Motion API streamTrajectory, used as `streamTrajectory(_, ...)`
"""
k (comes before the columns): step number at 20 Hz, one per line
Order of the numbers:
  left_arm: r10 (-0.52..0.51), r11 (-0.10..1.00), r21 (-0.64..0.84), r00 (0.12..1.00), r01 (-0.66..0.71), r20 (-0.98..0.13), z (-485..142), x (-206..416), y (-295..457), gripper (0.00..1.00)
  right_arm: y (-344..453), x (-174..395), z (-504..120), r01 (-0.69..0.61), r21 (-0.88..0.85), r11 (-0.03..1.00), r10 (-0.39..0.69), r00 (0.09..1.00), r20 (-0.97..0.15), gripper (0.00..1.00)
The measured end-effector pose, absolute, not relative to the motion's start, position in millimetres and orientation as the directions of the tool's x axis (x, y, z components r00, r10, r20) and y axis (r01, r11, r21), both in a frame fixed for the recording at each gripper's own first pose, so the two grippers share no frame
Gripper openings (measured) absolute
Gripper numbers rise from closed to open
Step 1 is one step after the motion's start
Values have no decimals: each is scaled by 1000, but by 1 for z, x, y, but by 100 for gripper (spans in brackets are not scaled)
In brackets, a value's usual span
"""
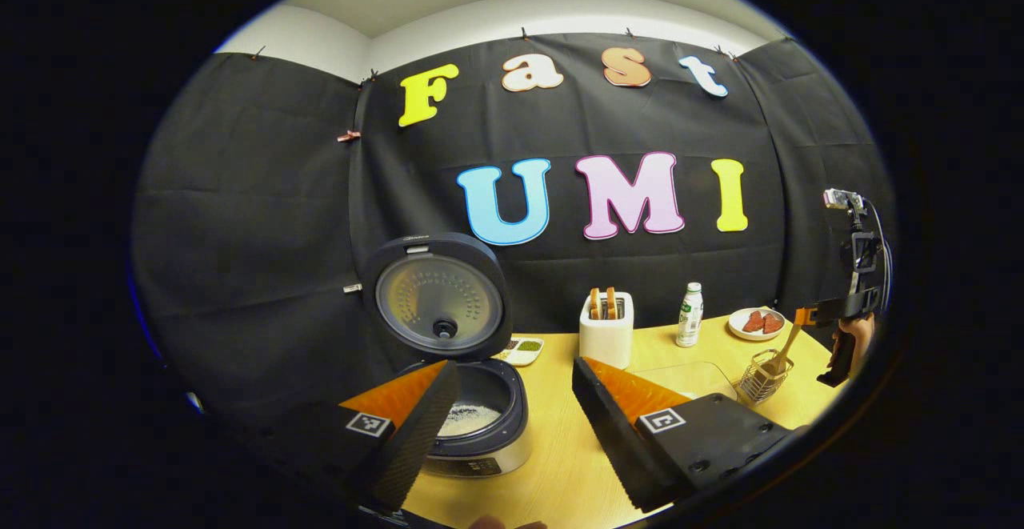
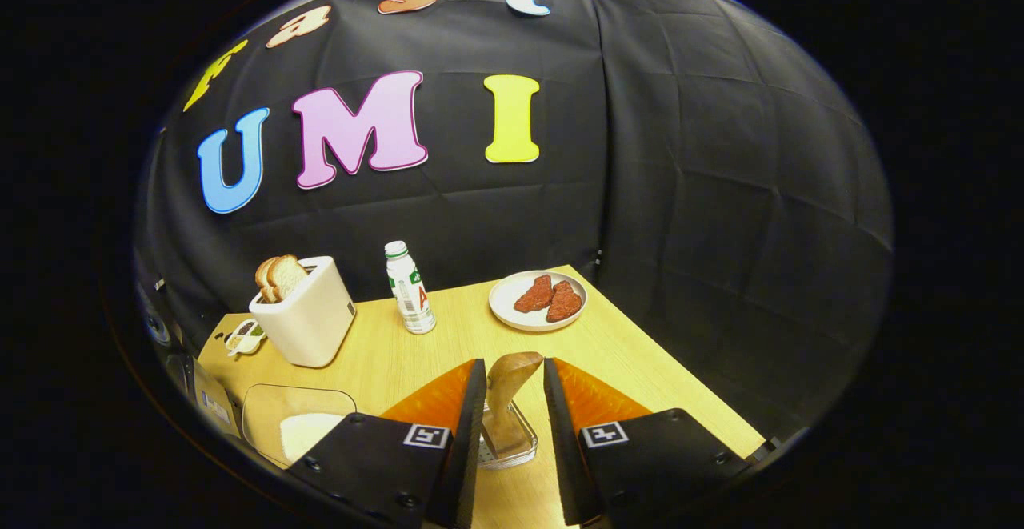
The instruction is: Close the left gripper, press the button to open the rice cooker; take a wooden spoon from the chopstick holder with the right hand, scoop a spoonful of rice and pour it into the rice cooker, then put the wooden spoon back into the chopstick holder.
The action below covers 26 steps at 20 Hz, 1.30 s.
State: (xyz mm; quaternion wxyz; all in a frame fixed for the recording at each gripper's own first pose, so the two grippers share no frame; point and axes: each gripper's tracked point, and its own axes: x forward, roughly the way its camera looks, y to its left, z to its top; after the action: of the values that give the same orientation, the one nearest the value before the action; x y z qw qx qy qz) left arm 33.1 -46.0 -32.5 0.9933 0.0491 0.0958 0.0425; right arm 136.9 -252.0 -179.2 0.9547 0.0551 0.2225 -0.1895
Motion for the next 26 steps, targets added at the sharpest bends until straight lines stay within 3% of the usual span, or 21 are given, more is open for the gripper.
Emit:
streamTrajectory(2, 95, 991, 104, 982, -79, -161, -24, 39, -41, 97, -246, 133, -171, 378, 30, 925, -330, 840, -431, 41)
streamTrajectory(4, 89, 991, 114, 989, -76, -120, -10, 49, -36, 97, -235, 129, -161, 361, 50, 931, -311, 858, -409, 45)
streamTrajectory(15, 119, 979, 160, 992, -123, 30, 52, 137, 37, 97, -168, 110, -105, 235, 84, 968, -202, 937, -285, 45)
streamTrajectory(21, 102, 978, 180, 994, -108, 41, 81, 202, 61, 96, -144, 105, -85, 202, 68, 977, -179, 949, -259, 52)
streamTrajectory(26, 88, 986, 146, 996, -83, -28, 76, 252, 80, 94, -126, 97, -81, 175, 25, 984, -163, 954, -253, 57)
